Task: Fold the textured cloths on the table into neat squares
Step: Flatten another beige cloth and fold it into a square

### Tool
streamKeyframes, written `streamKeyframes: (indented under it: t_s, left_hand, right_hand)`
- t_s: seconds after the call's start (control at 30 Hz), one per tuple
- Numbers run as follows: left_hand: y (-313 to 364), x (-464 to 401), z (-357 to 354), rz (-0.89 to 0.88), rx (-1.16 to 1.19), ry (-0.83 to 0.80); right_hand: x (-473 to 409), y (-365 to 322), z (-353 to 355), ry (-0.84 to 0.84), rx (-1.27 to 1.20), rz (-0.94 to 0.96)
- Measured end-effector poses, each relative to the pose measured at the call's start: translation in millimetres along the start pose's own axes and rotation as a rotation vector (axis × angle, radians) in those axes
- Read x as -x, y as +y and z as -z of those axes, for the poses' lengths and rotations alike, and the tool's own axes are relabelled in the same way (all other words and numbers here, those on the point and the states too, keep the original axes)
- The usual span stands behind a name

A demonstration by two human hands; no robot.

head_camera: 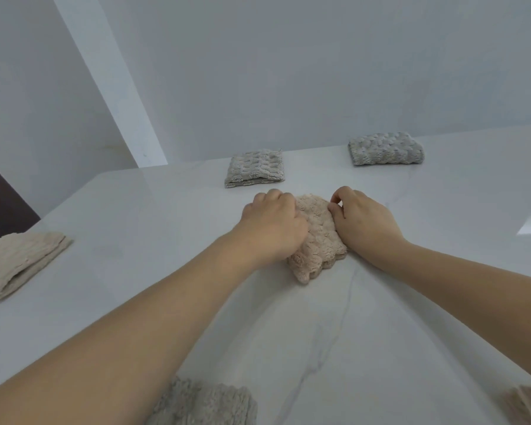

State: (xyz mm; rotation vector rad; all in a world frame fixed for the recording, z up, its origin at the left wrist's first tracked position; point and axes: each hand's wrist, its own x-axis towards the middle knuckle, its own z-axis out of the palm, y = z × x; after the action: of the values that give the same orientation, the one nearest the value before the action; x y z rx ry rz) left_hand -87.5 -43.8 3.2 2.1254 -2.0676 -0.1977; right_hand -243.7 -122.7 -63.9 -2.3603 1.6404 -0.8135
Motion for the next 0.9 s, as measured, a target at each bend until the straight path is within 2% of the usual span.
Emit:
streamKeyframes:
  t_s: [0.07, 0.17, 0.33, 0.43, 0.67, 0.8, 0.9]
  left_hand:
    - [6, -9, -13, 0.004, 0.061, 0.069]
    - [8, -8, -42, 0.043, -0.001, -0.044]
    - [2, -6, -57, 0.071, -0.042, -0.034]
    - [1, -5, -55, 0.050, -0.053, -0.057]
    - [-31, 13, -50, -0.039, -0.085, -0.117]
    - [-29, 5, -45, -0.008, -0.094, -0.212]
    - [-21, -11, -28, 0.089, -0.075, -0.318]
  right_hand:
    - [-2, 2, -1, 0.001, 0.034, -0.009]
    - [-6, 1, -1, -0.052, 0.043, 0.051]
    - [-11, 3, -3, -0.263, 0.119, 0.032]
    - [-16, 4, -4, -0.333, 0.167, -0.002]
    - [-19, 6, -7, -0.361, 0.192, -0.022]
    - [-20, 6, -10, -0.362, 0.217, -0.029]
    - [-19, 4, -9, -0.339, 0.213, -0.031]
